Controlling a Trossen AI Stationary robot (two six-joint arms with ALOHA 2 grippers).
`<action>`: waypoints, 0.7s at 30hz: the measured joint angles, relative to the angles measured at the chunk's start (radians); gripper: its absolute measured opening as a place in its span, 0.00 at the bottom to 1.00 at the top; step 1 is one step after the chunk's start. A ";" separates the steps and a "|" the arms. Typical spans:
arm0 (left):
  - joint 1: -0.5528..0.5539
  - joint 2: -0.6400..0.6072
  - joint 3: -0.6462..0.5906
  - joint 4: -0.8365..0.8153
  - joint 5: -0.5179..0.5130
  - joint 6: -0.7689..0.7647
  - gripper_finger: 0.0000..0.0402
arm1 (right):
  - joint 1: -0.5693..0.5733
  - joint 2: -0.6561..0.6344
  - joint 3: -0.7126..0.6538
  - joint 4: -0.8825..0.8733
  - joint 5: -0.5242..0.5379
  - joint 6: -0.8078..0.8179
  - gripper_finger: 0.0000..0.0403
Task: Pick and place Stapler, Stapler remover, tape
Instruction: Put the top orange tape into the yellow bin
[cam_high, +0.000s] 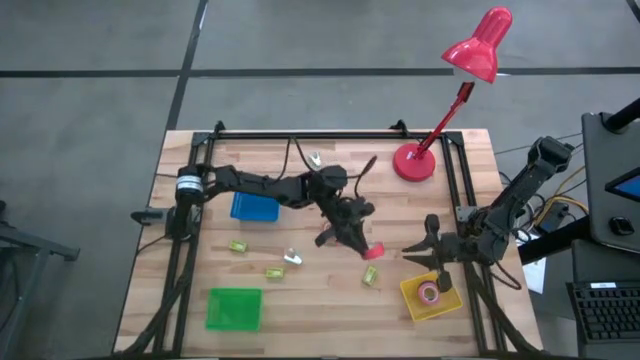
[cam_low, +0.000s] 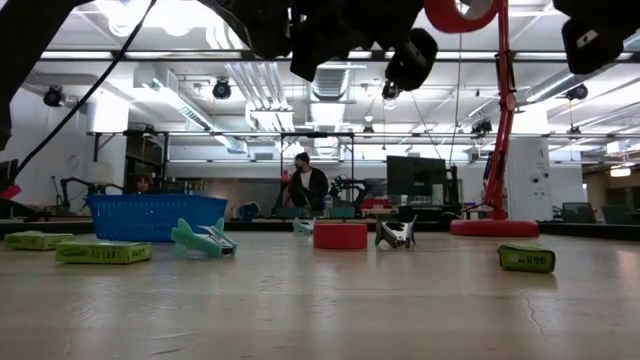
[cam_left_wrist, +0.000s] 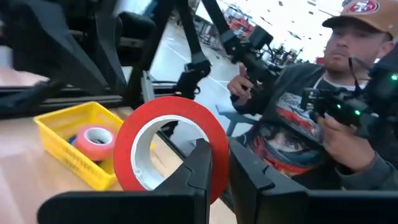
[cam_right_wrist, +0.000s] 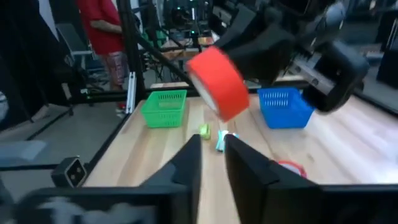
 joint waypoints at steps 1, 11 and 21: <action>-0.008 0.000 -0.001 0.010 0.000 0.004 0.09 | -0.004 0.017 0.005 0.011 -0.001 -0.020 0.23; -0.037 0.000 -0.003 0.020 -0.001 0.023 0.09 | -0.057 0.240 0.131 0.063 0.037 -0.246 0.53; -0.047 0.000 -0.003 0.019 -0.001 0.026 0.09 | -0.066 0.359 0.253 0.063 0.125 -0.350 0.64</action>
